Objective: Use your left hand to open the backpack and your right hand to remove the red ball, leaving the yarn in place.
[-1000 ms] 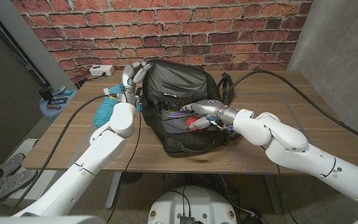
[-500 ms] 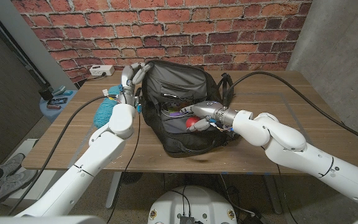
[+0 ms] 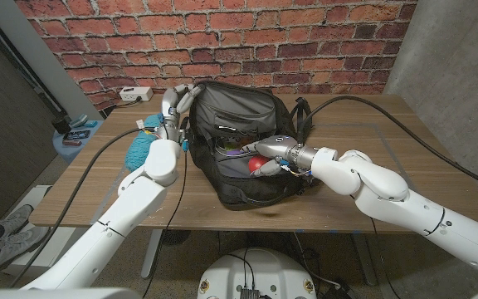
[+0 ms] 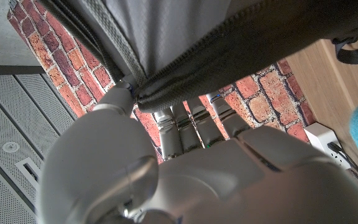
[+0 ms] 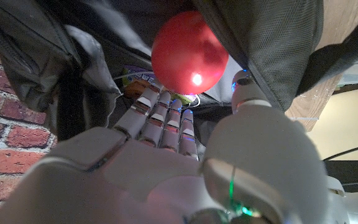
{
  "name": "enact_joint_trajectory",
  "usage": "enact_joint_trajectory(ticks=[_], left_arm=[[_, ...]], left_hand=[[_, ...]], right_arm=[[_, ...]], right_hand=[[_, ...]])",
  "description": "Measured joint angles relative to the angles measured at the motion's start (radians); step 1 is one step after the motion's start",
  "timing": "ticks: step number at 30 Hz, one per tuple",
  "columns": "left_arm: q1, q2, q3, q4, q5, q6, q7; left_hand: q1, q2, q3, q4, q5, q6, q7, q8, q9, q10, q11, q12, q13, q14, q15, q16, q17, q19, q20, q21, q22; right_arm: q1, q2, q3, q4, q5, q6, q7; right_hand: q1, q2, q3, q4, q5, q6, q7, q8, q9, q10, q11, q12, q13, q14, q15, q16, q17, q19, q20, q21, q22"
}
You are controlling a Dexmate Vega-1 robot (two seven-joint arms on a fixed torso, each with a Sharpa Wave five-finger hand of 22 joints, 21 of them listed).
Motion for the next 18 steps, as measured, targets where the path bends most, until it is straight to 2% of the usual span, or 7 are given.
enact_joint_trajectory(ticks=[18], left_arm=[[0.003, 0.002, -0.001, -0.001, 0.001, -0.010, -0.009]], left_hand=[[-0.001, 0.001, -0.003, 0.003, 0.000, 0.000, 0.000, 0.000, -0.004, 0.000, 0.000, 0.000, 0.002, 0.000, 0.000, 0.000, 0.000, 0.000, 0.000, 0.000, 0.000]], right_arm=[[0.030, -0.018, 0.008, 0.058, -0.005, 0.124, 0.025]], right_hand=[[0.008, 0.000, 0.000, 0.000, 0.004, 0.002, -0.009, 0.001, 0.000, 0.006, -0.012, 0.002, 0.004, 0.000, 0.000, 0.000, 0.005, 0.000, 0.000, 0.004, 0.000]])
